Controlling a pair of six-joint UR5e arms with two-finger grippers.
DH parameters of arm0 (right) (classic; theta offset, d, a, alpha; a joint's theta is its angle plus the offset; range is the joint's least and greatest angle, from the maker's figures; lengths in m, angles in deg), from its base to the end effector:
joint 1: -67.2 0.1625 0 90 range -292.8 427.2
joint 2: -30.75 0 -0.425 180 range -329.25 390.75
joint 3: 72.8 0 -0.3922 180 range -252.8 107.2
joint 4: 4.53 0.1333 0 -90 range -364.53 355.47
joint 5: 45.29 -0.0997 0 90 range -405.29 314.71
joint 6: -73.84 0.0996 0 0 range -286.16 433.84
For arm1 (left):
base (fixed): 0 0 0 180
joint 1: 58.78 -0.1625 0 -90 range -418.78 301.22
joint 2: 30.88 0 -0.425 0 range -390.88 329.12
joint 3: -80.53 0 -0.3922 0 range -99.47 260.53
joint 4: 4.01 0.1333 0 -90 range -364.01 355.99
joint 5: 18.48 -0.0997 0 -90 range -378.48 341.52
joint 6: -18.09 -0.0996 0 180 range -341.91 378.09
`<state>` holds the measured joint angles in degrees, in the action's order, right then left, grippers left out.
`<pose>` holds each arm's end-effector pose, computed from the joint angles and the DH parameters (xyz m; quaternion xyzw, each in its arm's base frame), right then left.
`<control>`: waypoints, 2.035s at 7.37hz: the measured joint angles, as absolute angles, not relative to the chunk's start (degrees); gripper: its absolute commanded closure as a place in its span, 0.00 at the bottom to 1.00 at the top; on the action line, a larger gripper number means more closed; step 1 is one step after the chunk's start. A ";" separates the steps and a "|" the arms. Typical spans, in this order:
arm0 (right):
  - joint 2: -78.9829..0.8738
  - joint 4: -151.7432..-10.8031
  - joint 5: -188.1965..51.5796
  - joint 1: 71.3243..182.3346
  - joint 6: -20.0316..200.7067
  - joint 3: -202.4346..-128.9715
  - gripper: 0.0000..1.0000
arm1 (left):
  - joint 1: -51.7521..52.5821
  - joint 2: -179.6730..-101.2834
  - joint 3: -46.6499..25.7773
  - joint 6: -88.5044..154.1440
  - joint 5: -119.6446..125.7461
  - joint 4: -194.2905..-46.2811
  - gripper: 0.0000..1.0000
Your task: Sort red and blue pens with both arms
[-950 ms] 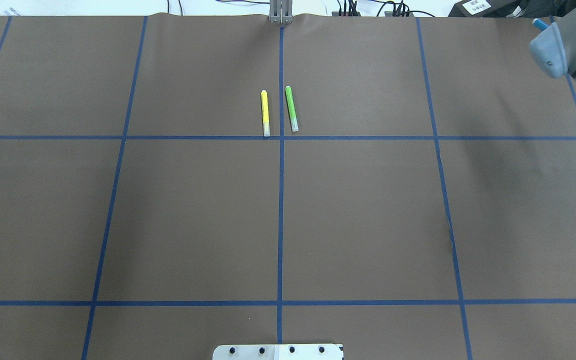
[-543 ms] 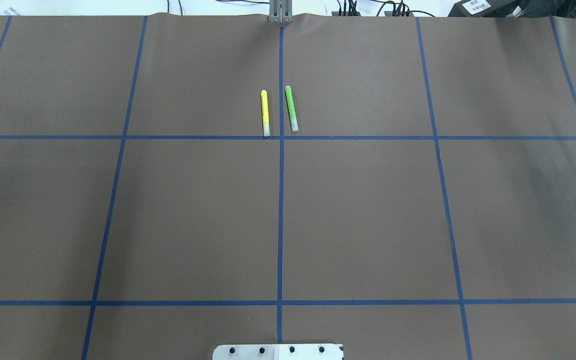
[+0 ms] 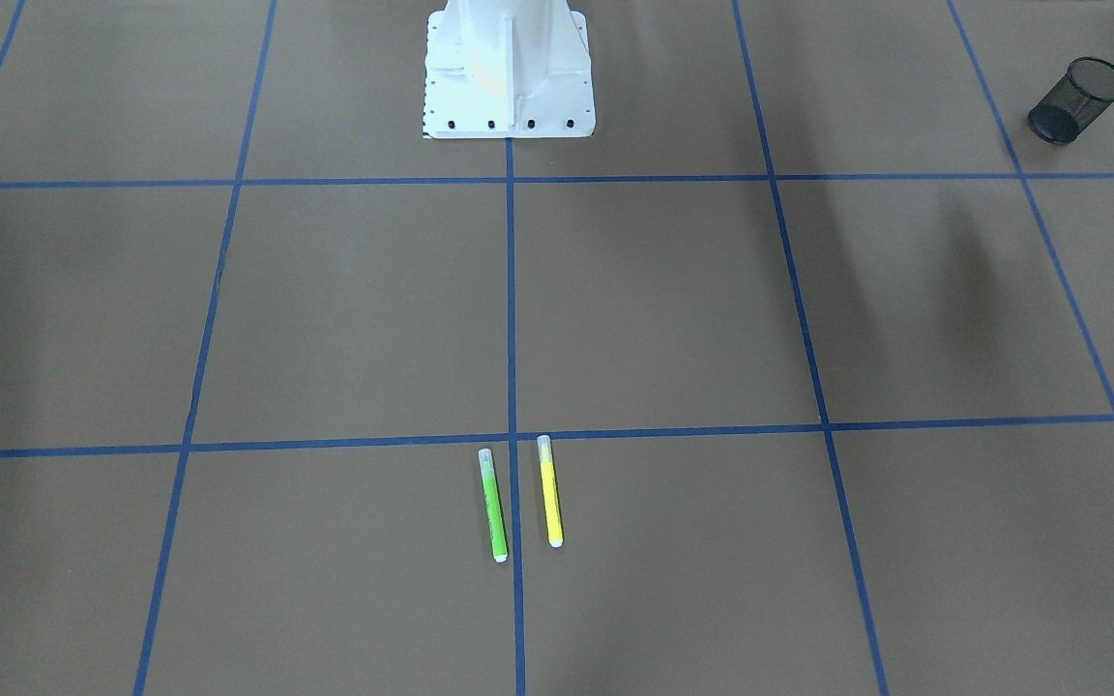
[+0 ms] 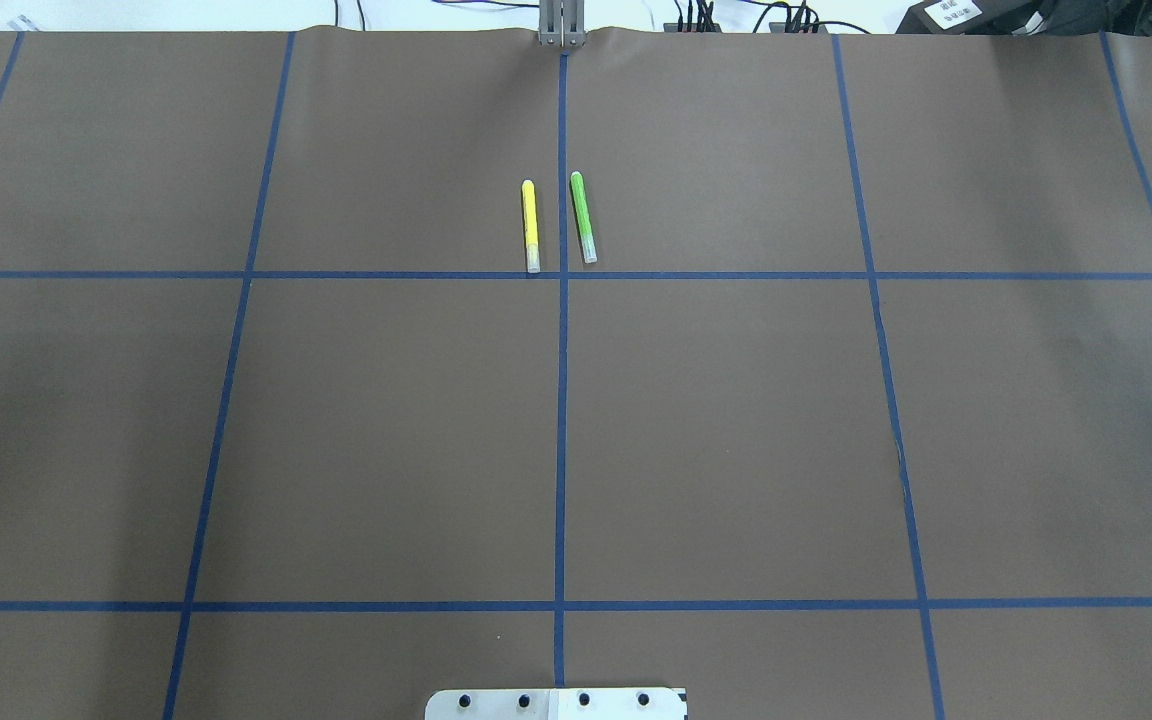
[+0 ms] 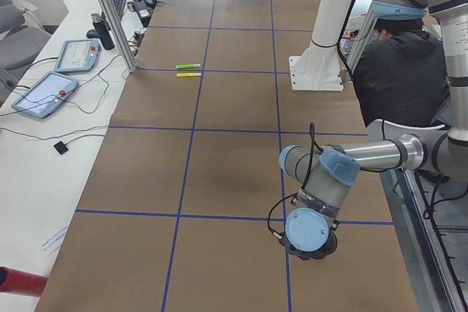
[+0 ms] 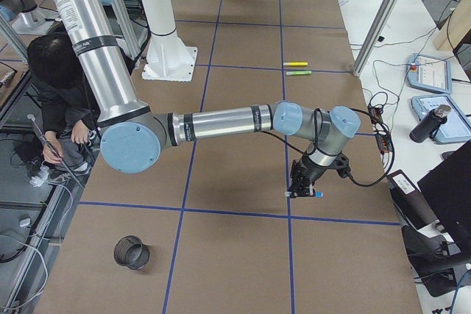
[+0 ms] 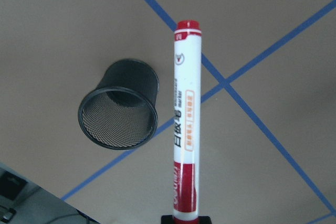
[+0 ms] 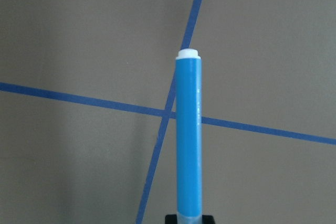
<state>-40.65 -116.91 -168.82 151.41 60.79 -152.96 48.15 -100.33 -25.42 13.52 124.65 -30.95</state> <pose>0.0173 -0.6054 0.6097 -0.0952 -0.2930 -0.1219 0.9435 -0.1166 -0.1990 0.7068 -0.4199 0.4579 -0.3275 0.7119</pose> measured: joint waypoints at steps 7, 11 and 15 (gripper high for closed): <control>-44.06 -131.34 -173.26 156.41 60.56 -160.97 1.00 | 53.33 -96.26 -20.16 12.92 128.09 -22.25 1.00; -44.25 -133.78 -173.26 157.19 59.55 -162.34 1.00 | 53.34 -96.52 -17.33 12.02 130.79 -22.49 1.00; -44.41 -133.81 -173.25 157.80 59.34 -162.41 1.00 | 53.36 -96.32 -13.80 8.65 131.34 -22.30 1.00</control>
